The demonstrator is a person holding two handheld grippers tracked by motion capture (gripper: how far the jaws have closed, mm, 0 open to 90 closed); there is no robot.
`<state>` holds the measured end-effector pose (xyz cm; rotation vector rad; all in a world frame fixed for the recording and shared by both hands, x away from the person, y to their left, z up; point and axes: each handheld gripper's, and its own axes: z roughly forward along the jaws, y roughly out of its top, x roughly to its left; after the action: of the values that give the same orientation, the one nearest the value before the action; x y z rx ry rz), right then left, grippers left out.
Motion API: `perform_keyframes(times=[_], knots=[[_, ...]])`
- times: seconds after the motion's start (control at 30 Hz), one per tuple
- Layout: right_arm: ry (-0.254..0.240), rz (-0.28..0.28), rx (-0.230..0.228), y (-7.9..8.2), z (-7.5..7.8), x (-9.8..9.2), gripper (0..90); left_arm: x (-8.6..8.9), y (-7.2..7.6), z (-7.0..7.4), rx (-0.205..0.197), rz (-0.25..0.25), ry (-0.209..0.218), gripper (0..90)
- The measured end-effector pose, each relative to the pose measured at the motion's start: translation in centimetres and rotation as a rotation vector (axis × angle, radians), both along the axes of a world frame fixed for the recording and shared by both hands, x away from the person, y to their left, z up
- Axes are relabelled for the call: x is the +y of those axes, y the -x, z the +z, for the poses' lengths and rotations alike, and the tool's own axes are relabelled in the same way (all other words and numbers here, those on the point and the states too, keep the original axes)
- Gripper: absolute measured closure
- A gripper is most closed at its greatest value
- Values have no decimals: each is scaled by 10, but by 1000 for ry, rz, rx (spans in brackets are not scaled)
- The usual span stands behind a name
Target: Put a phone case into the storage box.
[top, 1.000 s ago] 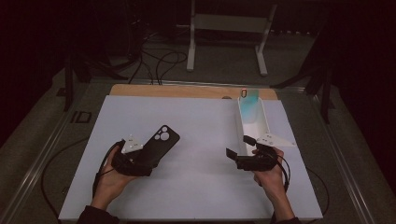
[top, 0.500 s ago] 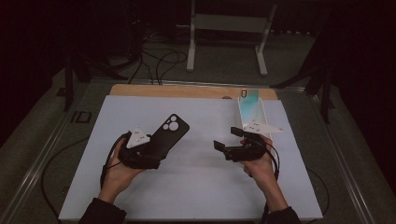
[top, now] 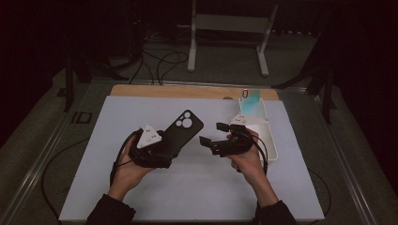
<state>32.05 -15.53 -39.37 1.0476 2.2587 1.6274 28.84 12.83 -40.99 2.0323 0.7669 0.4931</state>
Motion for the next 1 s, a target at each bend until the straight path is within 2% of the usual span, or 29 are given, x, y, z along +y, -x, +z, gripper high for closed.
perform_keyframes(times=[0.17,0.37,0.6,0.73,0.87,1.0], knots=[[-15,12,18,-3,1,11,131,-7,2,2,-12,-19,2,160],[-36,32,46,-5,2,20,181,-14,3,4,-39,-35,30,159],[-91,79,95,-5,1,22,390,-22,3,5,-42,-50,43,158],[-79,62,102,-5,2,23,501,-25,3,5,-41,-54,46,157],[-82,59,119,-4,2,24,578,-29,3,2,-41,-51,29,157],[-82,61,114,-2,3,26,635,-33,4,0,-42,-56,17,157]])
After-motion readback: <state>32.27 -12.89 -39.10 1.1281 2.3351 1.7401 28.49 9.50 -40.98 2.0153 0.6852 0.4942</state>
